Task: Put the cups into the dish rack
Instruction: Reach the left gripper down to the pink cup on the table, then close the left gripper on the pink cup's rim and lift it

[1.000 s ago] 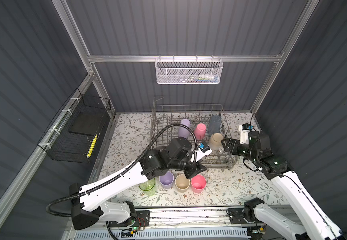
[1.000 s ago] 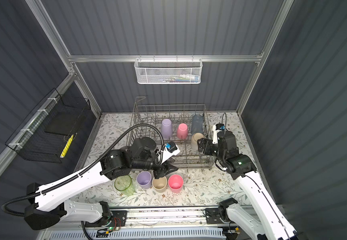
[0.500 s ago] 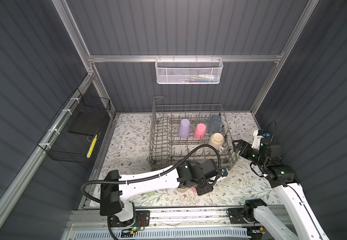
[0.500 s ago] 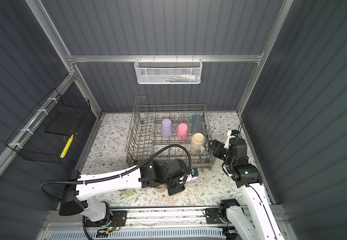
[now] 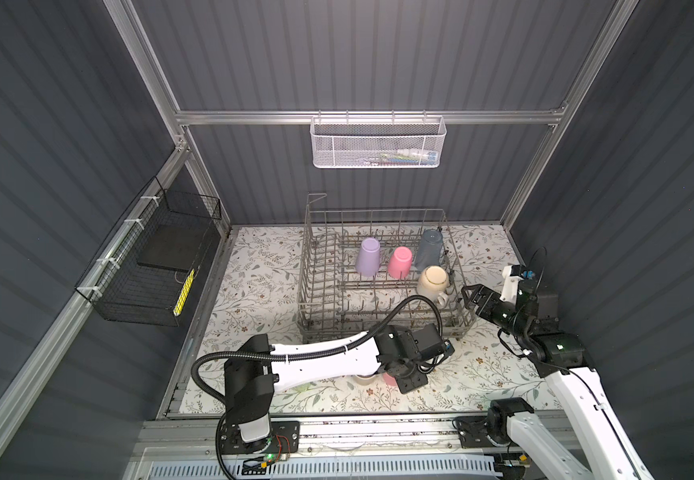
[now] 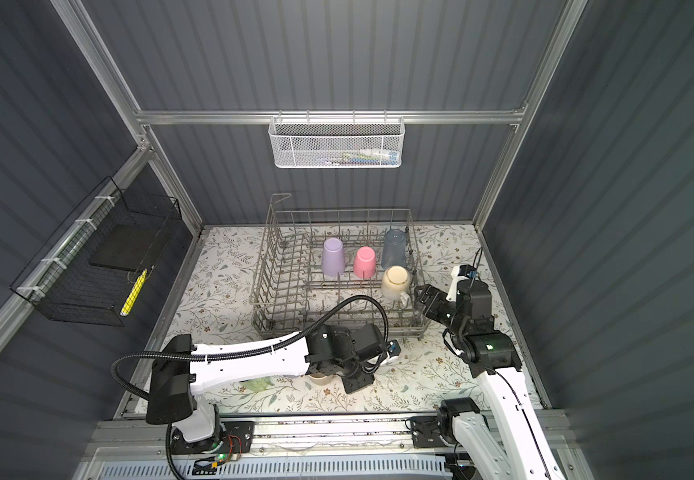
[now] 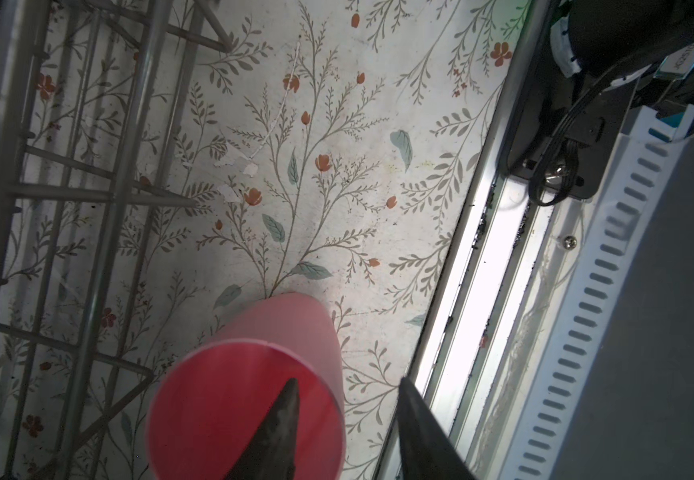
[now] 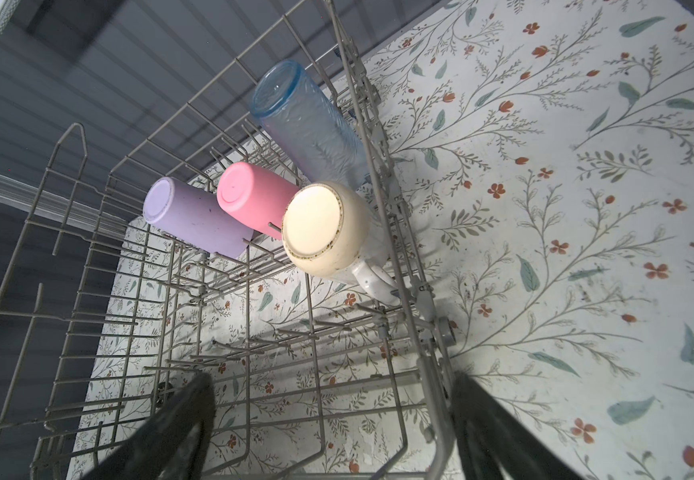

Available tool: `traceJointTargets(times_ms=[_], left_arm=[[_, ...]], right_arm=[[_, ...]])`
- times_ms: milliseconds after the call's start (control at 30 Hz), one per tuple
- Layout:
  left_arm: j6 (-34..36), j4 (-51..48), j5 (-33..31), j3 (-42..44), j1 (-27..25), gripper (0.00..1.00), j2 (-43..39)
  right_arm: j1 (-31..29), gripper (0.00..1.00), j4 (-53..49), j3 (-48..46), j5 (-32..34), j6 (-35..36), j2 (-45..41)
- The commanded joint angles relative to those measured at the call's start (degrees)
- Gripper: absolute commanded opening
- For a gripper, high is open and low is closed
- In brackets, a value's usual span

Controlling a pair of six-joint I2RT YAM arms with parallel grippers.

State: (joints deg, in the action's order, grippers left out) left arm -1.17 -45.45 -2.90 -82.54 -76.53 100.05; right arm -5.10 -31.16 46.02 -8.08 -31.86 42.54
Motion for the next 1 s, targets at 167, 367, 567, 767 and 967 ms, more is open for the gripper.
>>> traceJointTargets(times_ms=[167,367,567,767,967], left_arm=[[-3.05,-2.35,-1.02,-0.43,-0.02,0.4,1.37],[-3.49,-3.15,-1.65,-0.34,-0.02,0.39,3.0],[-3.23,-4.02,-1.2,-1.28,-0.06,0.33,5.11],[-2.4,-4.72,-0.01,-2.34,-0.05,0.19,5.72],[-1.32,-5.26,3.82,-4.47,-0.07,0.03,4.32]], right_arm=[[1.15,0.89,0.66,-1.15,-1.83,0.87,-0.97],[1.63,0.89,0.86,-1.63,-2.5,0.82,-1.05],[2.11,0.89,1.1,-1.81,-3.16,0.82,-0.88],[2.55,0.89,1.19,-1.72,-3.52,0.76,-0.95],[2.73,0.89,1.1,-1.9,-3.94,0.83,-1.32]])
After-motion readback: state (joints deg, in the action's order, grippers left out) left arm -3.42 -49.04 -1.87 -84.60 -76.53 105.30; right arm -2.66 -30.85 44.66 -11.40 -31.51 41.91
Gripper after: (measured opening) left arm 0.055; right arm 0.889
